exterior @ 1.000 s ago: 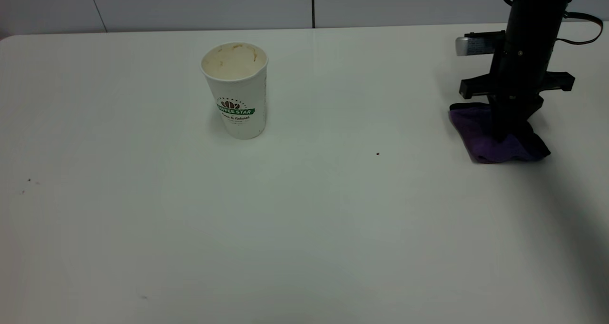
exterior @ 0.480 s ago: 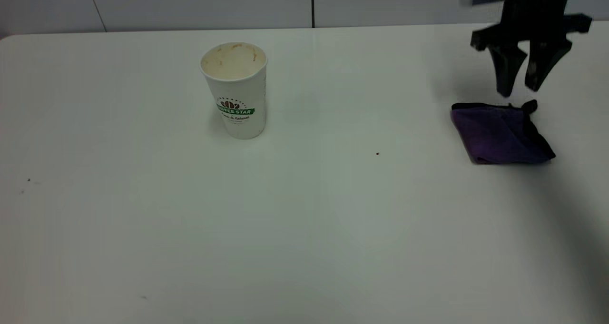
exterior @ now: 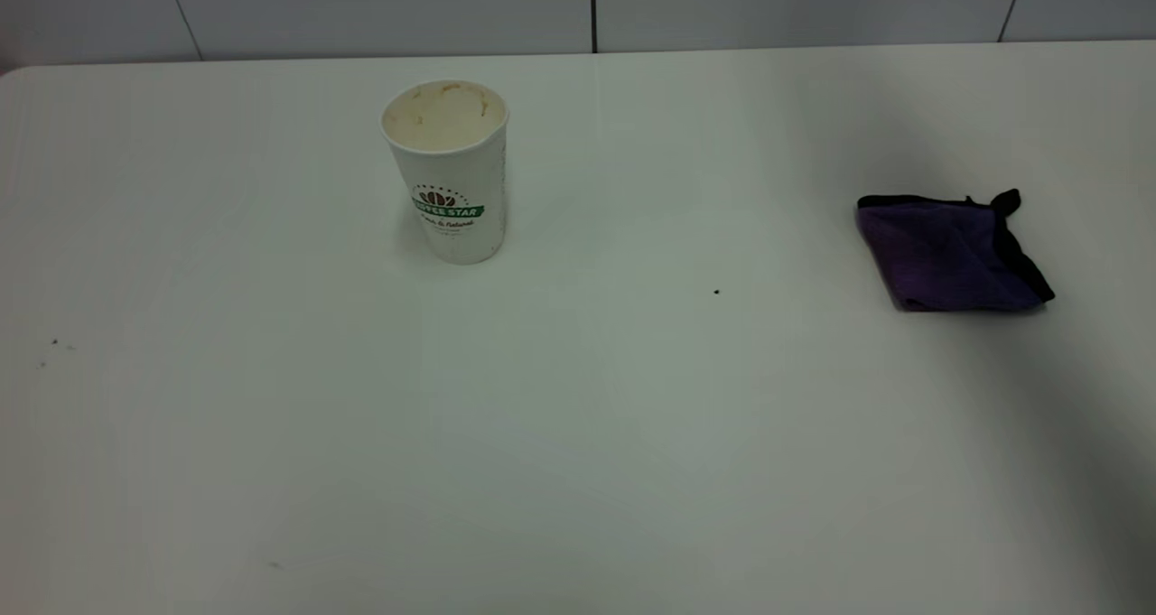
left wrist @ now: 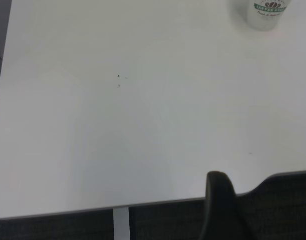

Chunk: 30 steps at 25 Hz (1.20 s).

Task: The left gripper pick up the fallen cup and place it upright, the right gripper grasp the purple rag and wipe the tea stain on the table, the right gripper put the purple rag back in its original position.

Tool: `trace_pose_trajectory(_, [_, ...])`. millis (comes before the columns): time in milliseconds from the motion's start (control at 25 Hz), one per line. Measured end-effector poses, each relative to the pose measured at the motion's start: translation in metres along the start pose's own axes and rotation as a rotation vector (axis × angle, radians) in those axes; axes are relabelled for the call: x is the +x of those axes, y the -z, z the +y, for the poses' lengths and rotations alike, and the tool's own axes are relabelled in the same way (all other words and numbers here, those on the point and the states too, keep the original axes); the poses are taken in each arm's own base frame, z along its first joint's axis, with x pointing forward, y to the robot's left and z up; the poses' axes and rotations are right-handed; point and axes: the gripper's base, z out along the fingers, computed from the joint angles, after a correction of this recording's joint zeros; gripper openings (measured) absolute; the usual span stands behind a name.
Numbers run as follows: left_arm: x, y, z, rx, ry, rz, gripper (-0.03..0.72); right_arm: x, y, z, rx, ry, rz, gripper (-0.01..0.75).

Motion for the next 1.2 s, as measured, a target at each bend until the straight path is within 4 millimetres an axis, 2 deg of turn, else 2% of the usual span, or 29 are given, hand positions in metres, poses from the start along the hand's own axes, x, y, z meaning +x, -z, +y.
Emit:
trace_pose_trajectory(80, [0.0, 0.0, 0.0, 0.0, 0.0, 0.0, 0.47, 0.012, 0.033, 0.004, -0.001, 0.003, -0.033, 0.445])
trace_pose_trajectory(200, [0.0, 0.0, 0.0, 0.0, 0.0, 0.0, 0.47, 0.045, 0.066, 0.01, 0.002, 0.024, -0.025, 0.444])
trace_pose_trajectory(320, [0.0, 0.0, 0.0, 0.0, 0.0, 0.0, 0.47, 0.081, 0.081, 0.014, 0.001, 0.048, 0.012, 0.444])
trace_pose_trajectory(480, [0.0, 0.0, 0.0, 0.0, 0.0, 0.0, 0.47, 0.132, 0.087, 0.021, -0.014, 0.041, 0.079, 0.444])
trace_pose_trajectory(560, [0.0, 0.0, 0.0, 0.0, 0.0, 0.0, 0.47, 0.16, 0.084, 0.025, -0.028, 0.035, 0.11, 0.444])
trace_pose_trajectory(840, [0.0, 0.0, 0.0, 0.0, 0.0, 0.0, 0.47, 0.247, 0.085, 0.036, -0.045, 0.018, 0.082, 0.444])
trace_pose_trajectory(1200, [0.0, 0.0, 0.0, 0.0, -0.001, 0.0, 0.47, 0.328, 0.098, 0.048, -0.06, -0.008, -0.034, 0.444])
